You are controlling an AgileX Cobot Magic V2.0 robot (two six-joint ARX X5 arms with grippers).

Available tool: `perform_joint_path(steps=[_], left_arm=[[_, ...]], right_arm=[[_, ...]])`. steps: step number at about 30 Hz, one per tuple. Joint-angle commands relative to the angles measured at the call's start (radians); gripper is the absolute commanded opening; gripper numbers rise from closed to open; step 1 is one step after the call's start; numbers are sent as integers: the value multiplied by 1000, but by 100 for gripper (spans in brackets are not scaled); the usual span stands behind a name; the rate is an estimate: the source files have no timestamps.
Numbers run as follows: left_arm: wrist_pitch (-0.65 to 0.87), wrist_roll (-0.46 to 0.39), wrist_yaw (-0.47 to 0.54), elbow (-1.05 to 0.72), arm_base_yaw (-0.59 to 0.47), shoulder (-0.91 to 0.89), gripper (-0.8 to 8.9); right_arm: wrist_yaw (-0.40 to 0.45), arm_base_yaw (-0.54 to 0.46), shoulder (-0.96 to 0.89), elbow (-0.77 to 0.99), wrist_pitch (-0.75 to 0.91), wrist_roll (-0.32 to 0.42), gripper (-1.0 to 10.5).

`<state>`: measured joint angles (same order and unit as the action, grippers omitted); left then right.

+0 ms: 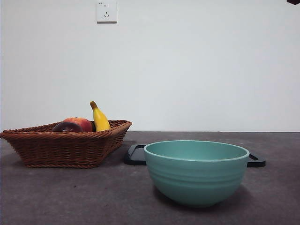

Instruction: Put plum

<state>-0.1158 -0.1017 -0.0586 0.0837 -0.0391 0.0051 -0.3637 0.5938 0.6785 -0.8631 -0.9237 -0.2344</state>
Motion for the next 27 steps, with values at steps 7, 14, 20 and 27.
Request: perform_joint_path(steps=[7, 14, 20, 27], left_arm=[[1, 25, 0, -40, -2, -2, 9], [-29, 45, 0, -73, -2, -2, 9], [-49, 69, -1, -72, -2, -2, 8], [-48, 69, 0, -72, -2, -2, 8]], right_arm=[[2, 5, 6, -18, 10, 10, 5], [2, 5, 5, -18, 10, 10, 5], [1, 5, 5, -18, 10, 10, 5], [1, 5, 5, -18, 10, 10, 5]])
